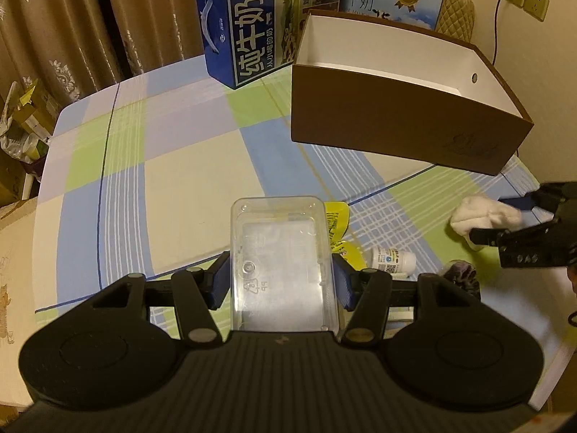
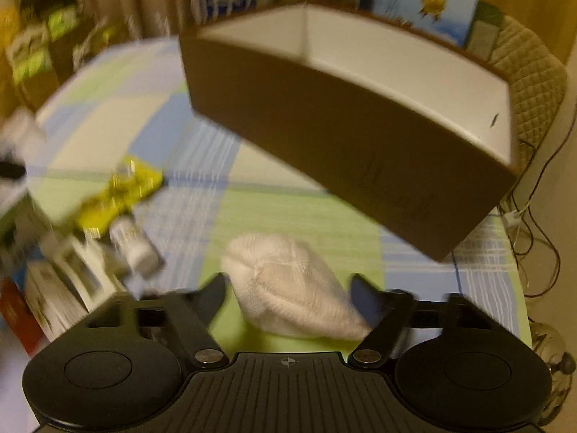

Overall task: Organize objects
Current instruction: 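Grasp the white cloth with the right gripper while the left gripper lifts the plastic box, then carry the plastic box and white cloth into the brown cardboard box with both grippers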

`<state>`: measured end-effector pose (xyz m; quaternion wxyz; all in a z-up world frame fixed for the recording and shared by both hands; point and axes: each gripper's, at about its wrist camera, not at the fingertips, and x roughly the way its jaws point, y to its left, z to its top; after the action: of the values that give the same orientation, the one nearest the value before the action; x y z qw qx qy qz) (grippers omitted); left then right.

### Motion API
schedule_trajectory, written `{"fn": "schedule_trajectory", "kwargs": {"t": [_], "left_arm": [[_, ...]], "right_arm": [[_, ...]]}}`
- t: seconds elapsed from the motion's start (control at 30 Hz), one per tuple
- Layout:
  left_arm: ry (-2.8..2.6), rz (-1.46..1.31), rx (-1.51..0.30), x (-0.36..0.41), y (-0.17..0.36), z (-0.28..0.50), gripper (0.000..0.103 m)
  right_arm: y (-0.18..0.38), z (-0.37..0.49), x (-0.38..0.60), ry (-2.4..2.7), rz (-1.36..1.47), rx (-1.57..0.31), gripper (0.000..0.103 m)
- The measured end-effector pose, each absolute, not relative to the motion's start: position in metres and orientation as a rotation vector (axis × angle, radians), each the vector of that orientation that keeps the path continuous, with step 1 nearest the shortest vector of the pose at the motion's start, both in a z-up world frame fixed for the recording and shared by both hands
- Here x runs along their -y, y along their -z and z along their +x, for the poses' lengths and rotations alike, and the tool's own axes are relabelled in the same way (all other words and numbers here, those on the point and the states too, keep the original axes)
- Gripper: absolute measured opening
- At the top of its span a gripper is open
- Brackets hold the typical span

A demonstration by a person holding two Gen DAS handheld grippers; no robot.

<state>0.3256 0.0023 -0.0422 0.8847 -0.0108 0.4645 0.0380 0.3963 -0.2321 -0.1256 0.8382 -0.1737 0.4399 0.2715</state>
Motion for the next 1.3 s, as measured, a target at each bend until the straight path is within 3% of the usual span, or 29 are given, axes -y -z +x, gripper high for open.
{"fn": "schedule_trajectory", "kwargs": {"t": [0.07, 0.2, 0.83, 1.3], "left_arm": [[-0.079, -0.016, -0.969, -0.002, 0.043, 0.329, 0.053], [-0.079, -0.012, -0.968, 0.000, 0.043, 0.337, 0.053], [0.030, 0.069, -0.824, 0.065, -0.012, 0.450, 0.053], [0.114, 0.063, -0.925, 0.104, 0.027, 0.575, 0.053]], "right_arm": [[0.126, 0.393, 0.233, -0.592, -0.371, -0.917, 0.041], [0.118, 0.394, 0.240, -0.584, -0.318, -0.930, 0.027], [0.006, 0.460, 0.257, -0.573, -0.058, -0.764, 0.026], [0.039, 0.563, 0.264, -0.433, 0.010, -0.858, 0.027]]}}
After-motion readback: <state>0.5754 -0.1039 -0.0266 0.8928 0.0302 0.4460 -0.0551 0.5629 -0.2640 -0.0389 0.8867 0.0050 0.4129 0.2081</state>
